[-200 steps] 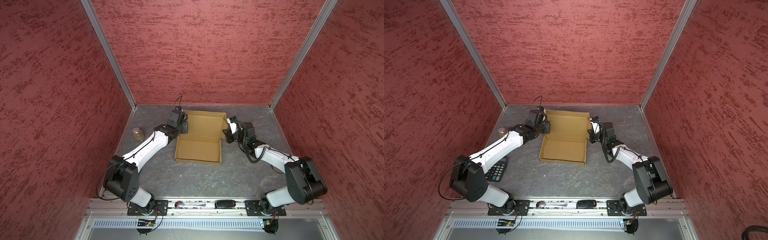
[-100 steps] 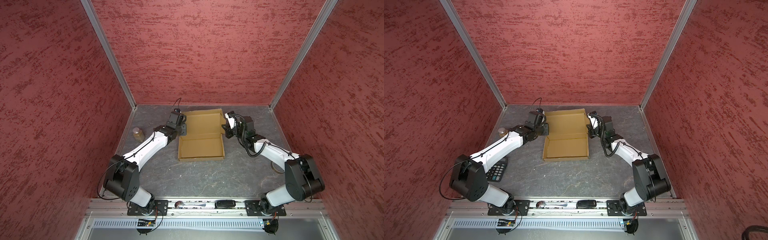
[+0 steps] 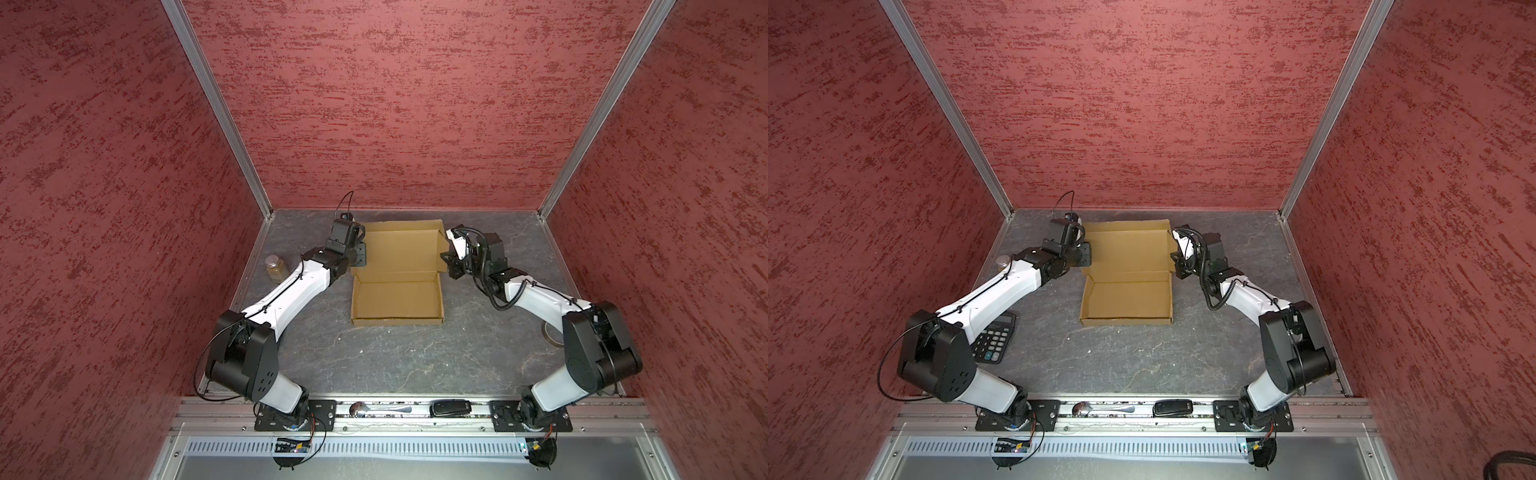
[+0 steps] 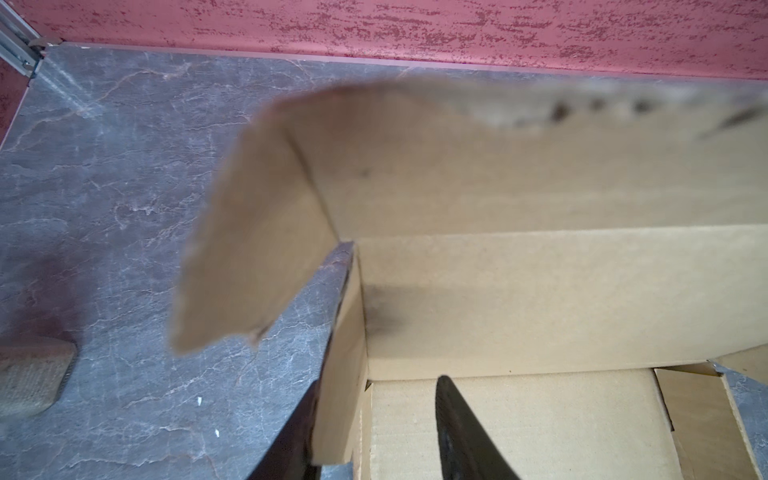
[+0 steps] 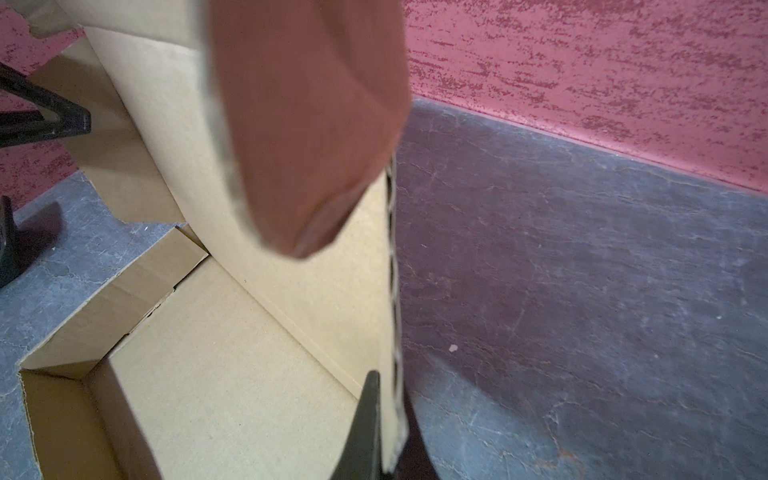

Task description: Fold the paper box

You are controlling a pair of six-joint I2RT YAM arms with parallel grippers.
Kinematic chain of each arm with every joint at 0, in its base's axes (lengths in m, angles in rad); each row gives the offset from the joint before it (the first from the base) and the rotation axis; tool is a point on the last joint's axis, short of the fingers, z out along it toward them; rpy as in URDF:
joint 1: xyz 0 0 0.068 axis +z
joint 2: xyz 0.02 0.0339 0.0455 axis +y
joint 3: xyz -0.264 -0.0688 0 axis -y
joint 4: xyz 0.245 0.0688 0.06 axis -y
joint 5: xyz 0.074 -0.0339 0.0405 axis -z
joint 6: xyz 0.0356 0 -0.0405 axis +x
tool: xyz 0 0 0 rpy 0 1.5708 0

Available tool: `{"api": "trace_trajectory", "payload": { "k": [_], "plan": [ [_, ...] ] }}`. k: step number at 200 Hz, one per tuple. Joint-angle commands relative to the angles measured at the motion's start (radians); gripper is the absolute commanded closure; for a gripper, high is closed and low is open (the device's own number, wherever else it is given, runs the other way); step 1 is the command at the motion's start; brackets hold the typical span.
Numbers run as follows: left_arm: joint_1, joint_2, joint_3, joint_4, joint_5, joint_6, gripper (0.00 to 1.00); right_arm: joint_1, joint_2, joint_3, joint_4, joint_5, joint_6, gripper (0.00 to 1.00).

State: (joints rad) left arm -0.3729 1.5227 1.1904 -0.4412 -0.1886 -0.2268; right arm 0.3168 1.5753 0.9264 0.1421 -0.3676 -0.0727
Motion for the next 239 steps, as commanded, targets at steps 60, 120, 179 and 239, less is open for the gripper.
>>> {"api": "trace_trajectory", "payload": {
  "k": [60, 120, 179, 239],
  "plan": [
    [0.03, 0.022, 0.044, 0.024, 0.005, 0.023, 0.68, -0.011, 0.013, 0.032, 0.0, -0.029, -0.014, 0.95],
    [0.032, 0.012, 0.027, 0.05, 0.016, 0.02, 0.84, -0.011, 0.008, 0.056, -0.034, -0.037, -0.013, 0.92],
    [0.032, -0.013, -0.001, 0.083, 0.031, 0.027, 0.87, -0.01, -0.027, 0.087, -0.093, -0.036, -0.003, 0.76],
    [0.031, -0.046, -0.029, 0.091, 0.038, 0.019, 0.88, -0.011, -0.027, 0.142, -0.134, -0.01, -0.004, 0.75]
  ]
}}
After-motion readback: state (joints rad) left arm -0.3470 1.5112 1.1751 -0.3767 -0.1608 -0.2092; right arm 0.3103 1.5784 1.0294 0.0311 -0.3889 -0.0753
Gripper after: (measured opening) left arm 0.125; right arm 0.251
